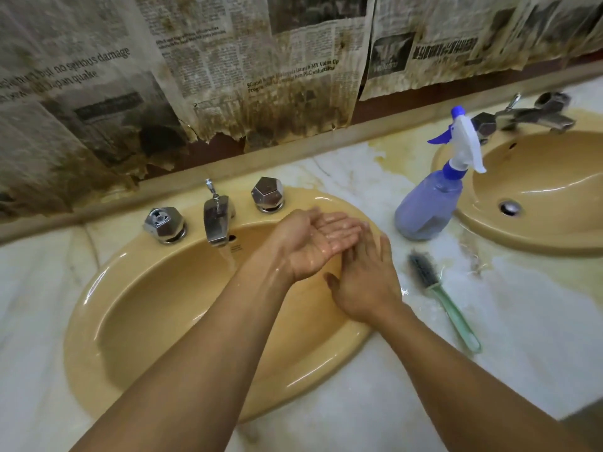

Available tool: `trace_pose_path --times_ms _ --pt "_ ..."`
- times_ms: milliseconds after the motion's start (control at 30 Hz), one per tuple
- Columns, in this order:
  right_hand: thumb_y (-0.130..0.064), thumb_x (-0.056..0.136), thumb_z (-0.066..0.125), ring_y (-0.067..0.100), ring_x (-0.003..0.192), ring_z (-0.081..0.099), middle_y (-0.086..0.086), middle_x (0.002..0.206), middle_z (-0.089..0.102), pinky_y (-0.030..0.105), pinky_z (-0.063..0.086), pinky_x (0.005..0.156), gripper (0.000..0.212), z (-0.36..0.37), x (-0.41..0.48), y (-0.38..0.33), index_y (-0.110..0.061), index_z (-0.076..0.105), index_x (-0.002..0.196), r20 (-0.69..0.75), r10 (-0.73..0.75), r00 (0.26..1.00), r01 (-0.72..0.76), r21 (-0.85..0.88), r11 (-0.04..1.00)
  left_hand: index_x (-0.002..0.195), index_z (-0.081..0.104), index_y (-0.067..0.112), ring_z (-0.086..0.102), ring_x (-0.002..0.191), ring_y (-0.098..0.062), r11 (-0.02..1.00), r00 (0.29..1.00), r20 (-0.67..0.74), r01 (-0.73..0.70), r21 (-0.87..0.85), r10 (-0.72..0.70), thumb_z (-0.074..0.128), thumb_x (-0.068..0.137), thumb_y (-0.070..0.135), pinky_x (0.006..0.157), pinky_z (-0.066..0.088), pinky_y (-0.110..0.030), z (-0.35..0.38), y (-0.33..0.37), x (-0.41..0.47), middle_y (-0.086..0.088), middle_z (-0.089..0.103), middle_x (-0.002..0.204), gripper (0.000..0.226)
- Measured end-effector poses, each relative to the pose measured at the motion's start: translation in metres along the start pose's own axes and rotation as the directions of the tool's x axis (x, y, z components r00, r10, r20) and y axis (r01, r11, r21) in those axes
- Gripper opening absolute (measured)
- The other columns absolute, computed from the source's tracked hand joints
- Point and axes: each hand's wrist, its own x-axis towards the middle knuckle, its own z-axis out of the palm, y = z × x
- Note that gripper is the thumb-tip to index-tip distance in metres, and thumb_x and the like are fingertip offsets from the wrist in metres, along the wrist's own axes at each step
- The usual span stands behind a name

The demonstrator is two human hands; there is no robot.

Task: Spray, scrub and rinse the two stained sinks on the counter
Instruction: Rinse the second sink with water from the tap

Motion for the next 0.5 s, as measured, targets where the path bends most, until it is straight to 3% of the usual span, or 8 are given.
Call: trace_pose_path --times_ms 100,167,233,333,500 --pt "-0.04 0.104 0.03 0.025 0.154 -0.026 0.007 0.168 -0.023 0.052 -0.014 0.124 0.075 -0.011 0.059 -0.006 -0.018 -0.013 0.162 0.035 -0.1 0.994 0.103 -0.139 0.985 0.14 0.046 -0.015 0.047 0.141 -0.042 0.996 0.995 -0.045 -0.085 0.014 0.085 0.024 0.114 0.024 0.108 0.045 -0.048 0.01 0.006 0.005 -0.032 0.049 0.148 0.052" --pt "-0.035 0.105 0.031 0.021 0.155 -0.022 0.005 0.168 -0.026 0.05 -0.009 0.125 0.075 -0.015 0.081 -0.008 -0.018 -0.015 0.161 0.04 -0.144 0.989 0.147 -0.108 0.983 0.146 0.041 -0.013 0.043 0.145 -0.04 0.996 0.989 -0.119 -0.092 -0.018 0.089 0.025 0.114 0.021 0.118 0.038 -0.046 -0.013 0.007 0.005 -0.03 0.046 0.152 0.049" --pt "-0.029 0.105 0.033 0.019 0.155 -0.021 0.004 0.168 -0.025 0.047 -0.009 0.126 0.074 -0.015 0.077 -0.005 -0.016 -0.014 0.162 0.034 -0.147 0.989 0.149 -0.054 0.987 0.145 0.042 -0.011 0.043 0.144 -0.04 0.995 0.972 -0.218 -0.093 -0.039 0.083 0.027 0.113 0.02 0.117 0.037 -0.045 -0.049 0.006 0.0 -0.029 0.046 0.152 0.047" --pt "-0.014 0.099 0.032 0.016 0.154 -0.023 0.002 0.168 -0.025 0.041 -0.008 0.127 0.077 -0.01 0.038 0.015 -0.014 -0.014 0.161 0.006 -0.047 0.999 0.047 0.054 0.997 0.137 0.05 -0.008 0.051 0.137 -0.039 0.986 0.947 -0.313 -0.113 -0.124 0.069 0.03 0.113 0.02 0.111 0.042 -0.046 -0.108 0.013 -0.011 -0.027 0.055 0.145 0.042" --pt "-0.021 0.103 0.044 0.017 0.158 -0.007 0.001 0.171 -0.007 0.031 0.004 0.126 0.072 0.001 -0.016 0.019 -0.012 0.006 0.163 -0.101 0.219 0.971 -0.153 0.444 0.883 0.126 0.059 -0.005 0.071 0.109 -0.041 0.974 0.95 -0.311 -0.103 -0.2 0.037 0.035 0.11 0.023 0.098 0.053 -0.045 -0.14 0.036 -0.018 -0.025 0.066 0.132 0.04"
